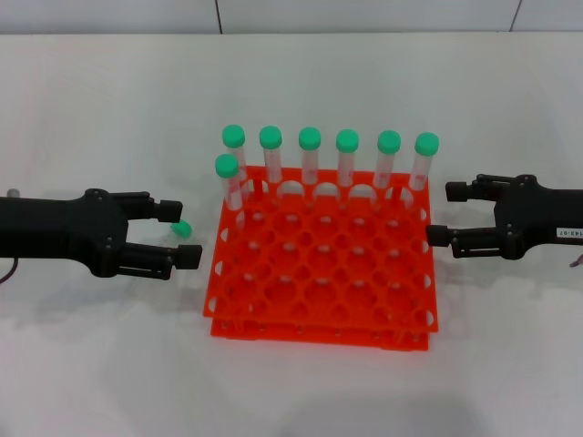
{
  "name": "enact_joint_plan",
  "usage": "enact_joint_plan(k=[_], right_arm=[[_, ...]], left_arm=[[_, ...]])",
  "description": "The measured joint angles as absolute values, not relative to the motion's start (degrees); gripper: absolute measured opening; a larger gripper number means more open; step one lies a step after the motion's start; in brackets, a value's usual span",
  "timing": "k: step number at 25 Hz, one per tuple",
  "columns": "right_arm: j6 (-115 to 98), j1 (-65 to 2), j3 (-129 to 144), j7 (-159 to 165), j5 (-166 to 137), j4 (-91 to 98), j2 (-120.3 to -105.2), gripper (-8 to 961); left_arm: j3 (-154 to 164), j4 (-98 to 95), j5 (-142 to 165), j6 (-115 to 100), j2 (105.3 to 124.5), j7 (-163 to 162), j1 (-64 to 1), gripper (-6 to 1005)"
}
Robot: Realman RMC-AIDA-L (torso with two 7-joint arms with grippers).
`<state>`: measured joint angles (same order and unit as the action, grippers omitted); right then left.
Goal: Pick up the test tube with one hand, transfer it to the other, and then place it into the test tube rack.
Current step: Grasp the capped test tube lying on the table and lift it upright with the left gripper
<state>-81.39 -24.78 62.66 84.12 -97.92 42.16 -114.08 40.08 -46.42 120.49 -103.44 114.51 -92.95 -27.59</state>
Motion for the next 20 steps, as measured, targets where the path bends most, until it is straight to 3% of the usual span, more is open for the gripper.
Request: enact_joint_plan(k=[20], right_arm=[[-81.3,-24.8,62.7,84.1,-97.9,42.6,-114.42,830]], left_arm=[[40.0,-46.4,120.1,-103.0,114.56,-92.6,-27.2,879]])
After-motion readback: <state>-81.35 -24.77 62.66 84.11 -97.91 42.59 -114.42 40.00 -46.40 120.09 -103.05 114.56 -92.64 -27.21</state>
